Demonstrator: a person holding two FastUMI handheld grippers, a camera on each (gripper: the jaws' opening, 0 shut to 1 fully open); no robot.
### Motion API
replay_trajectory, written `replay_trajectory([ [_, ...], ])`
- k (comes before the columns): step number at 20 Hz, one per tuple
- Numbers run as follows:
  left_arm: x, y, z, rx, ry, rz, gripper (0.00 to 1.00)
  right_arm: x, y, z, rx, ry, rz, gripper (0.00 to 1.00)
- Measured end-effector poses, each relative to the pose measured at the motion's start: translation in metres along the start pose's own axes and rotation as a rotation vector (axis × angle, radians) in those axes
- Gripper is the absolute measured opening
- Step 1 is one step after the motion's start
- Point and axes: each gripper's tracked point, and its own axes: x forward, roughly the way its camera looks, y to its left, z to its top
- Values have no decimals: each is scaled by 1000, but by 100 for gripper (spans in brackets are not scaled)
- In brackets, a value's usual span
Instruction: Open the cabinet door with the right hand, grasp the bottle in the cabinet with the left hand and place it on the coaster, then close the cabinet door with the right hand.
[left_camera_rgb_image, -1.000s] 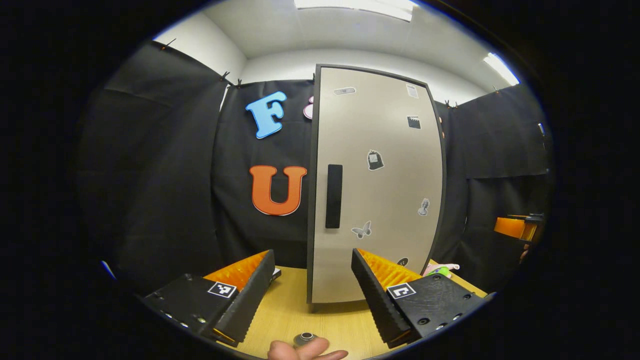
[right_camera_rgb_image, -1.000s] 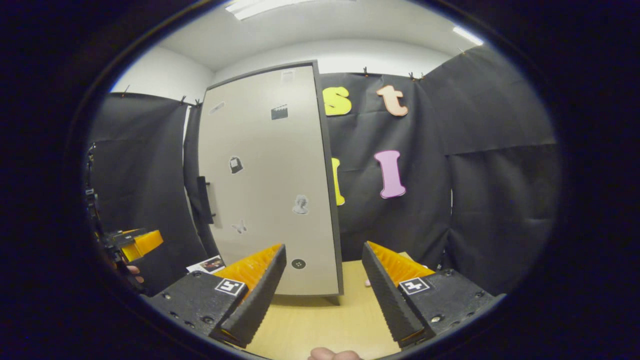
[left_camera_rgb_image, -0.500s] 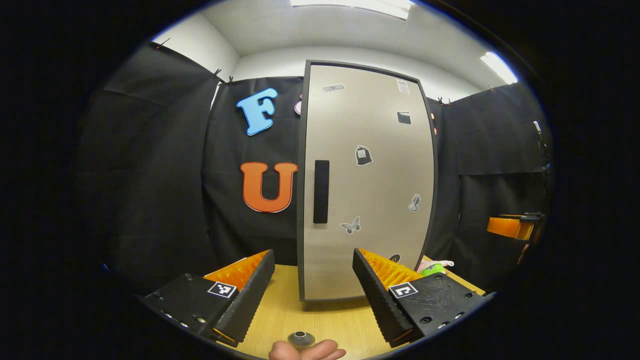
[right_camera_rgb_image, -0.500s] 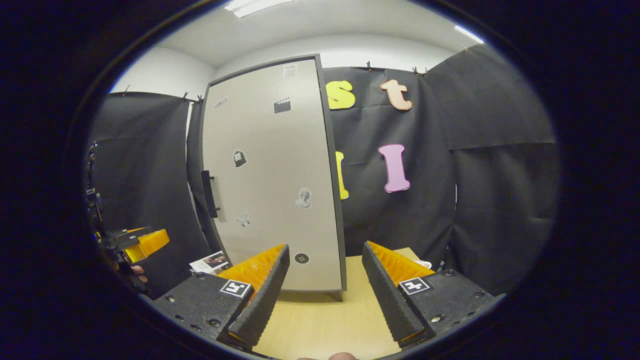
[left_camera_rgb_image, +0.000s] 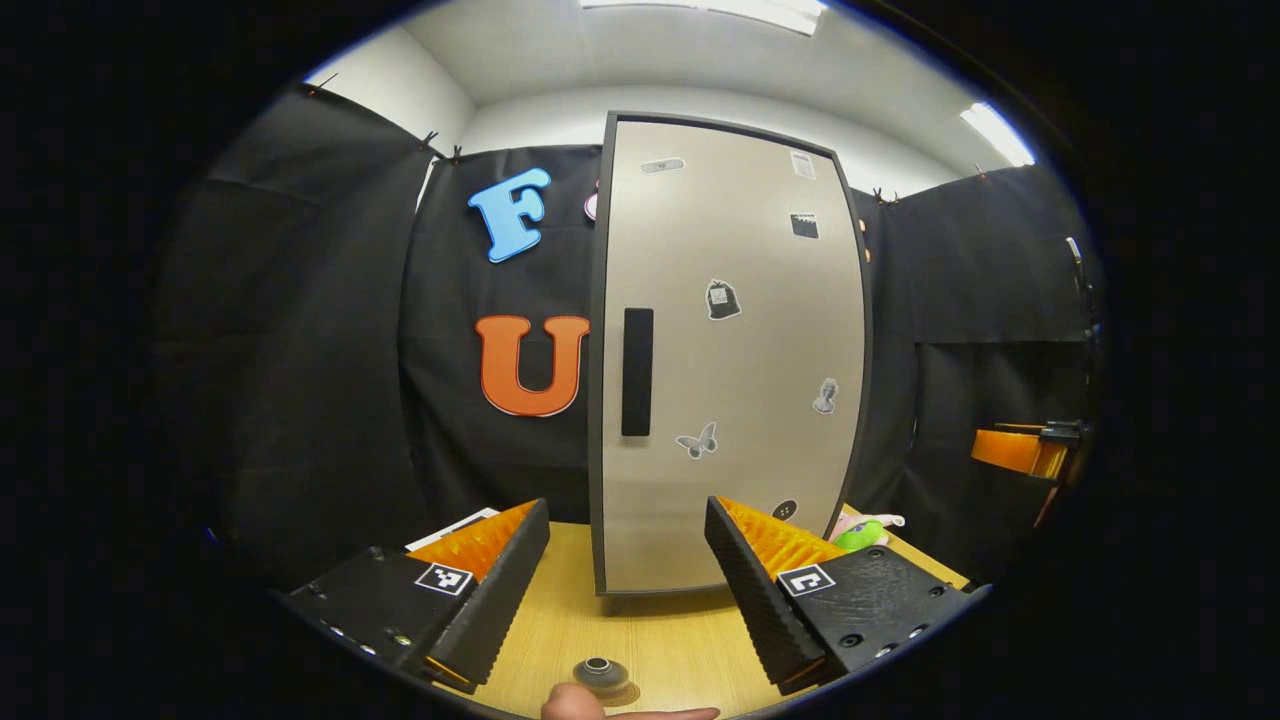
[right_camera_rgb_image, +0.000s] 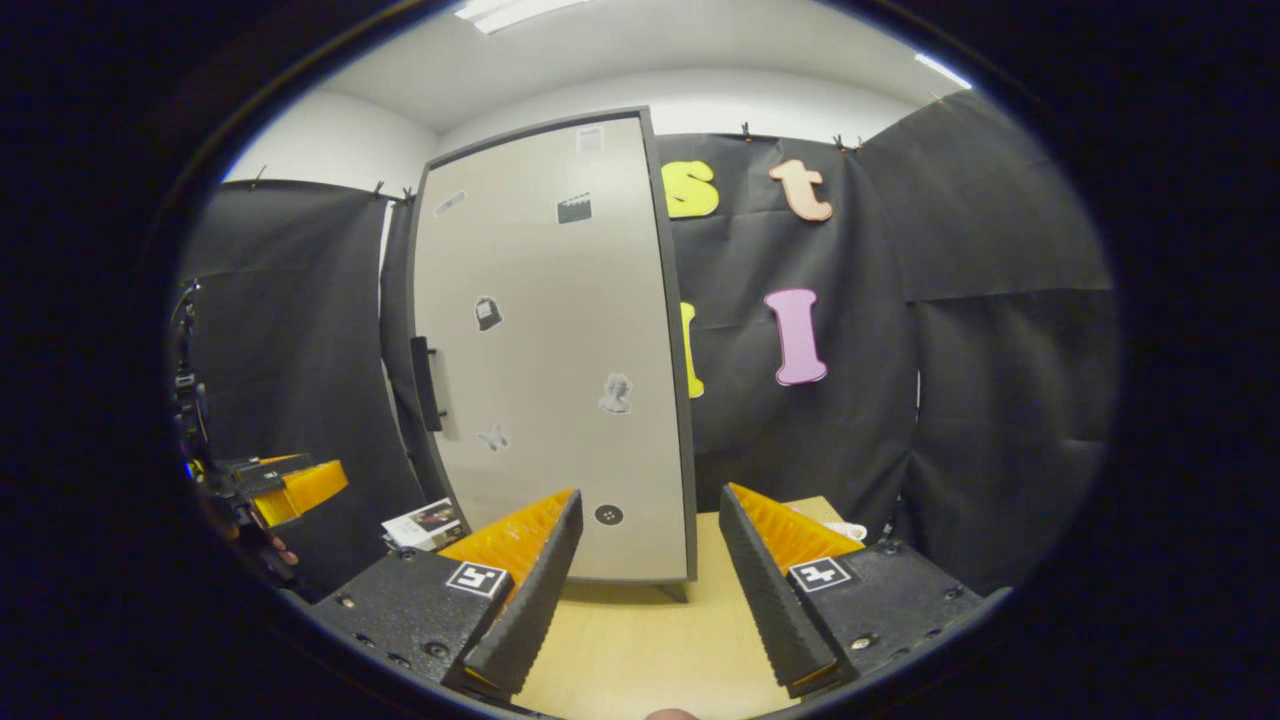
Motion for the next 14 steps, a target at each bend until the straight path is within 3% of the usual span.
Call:
replay_trajectory([
  [1, -1, 0, -1, 5, 0, -1, 95, 0, 2, -1, -9, 1, 2, 87],
  [2, -2, 0, 0, 8, -3, -3, 95, -3, 2, 0, -18, -1, -1, 73],
  [3, -3, 0, 1, 10, -6, -4, 95, -5, 3, 1, -21, -10, -2, 74],
  [4, -5, 0, 3, 10, -9, -4, 94, -6, 2, 2, -20, -16, -8, 66],
  [6, -10, 0, 6, 5, -12, -7, 94, -6, 3, -1, -7, -13, -9, 78],
  [9, -16, 0, 8, 2, -9, -14, 95, -12, 4, 0, 21, -6, -21, 87],
  [14, -31, 7, 19, 39, -49, -23, 94, -18, 13, 1, 32, -4, -24, 92],
])
